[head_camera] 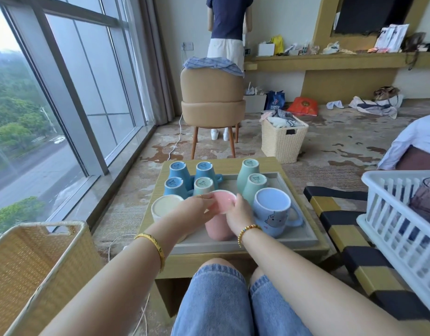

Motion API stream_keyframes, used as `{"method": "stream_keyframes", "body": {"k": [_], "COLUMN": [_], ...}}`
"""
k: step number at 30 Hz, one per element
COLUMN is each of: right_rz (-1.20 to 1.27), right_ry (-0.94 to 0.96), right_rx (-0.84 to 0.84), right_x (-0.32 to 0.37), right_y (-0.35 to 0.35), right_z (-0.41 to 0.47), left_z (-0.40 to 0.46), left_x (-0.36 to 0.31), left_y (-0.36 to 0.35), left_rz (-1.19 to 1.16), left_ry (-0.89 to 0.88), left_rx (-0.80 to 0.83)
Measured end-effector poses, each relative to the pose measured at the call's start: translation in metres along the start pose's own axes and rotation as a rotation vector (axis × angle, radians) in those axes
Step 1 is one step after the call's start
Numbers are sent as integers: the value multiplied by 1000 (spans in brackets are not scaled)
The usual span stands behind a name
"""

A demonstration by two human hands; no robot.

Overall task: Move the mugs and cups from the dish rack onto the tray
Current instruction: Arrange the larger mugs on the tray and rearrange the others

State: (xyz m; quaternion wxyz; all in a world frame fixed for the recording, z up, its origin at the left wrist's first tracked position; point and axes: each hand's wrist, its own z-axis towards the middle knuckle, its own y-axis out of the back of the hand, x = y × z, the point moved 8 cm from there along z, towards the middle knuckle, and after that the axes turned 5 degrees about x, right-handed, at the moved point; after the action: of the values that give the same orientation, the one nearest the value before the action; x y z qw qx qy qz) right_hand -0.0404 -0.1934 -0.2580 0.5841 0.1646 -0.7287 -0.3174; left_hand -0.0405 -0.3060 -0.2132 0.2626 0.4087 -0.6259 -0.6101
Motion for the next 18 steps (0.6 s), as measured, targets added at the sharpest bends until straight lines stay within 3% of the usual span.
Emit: {"method": "stream_keyframes", "body": {"k": [4, 14, 18], "right_rz": [50, 165, 232], "right_ry": [53, 98, 87], "right_rx": [69, 220, 243], "right_x": [4, 24, 27], "right_y": [-2, -20, -23], "right_z": [-5, -13, -12], "left_z": [-5, -15, -19], "left_x": [-1, 23, 23], "left_y": [-6, -4, 0], "left_rz": [122, 138, 281], "left_ry": [44, 93, 93], "left_rx": [31, -140, -92]}}
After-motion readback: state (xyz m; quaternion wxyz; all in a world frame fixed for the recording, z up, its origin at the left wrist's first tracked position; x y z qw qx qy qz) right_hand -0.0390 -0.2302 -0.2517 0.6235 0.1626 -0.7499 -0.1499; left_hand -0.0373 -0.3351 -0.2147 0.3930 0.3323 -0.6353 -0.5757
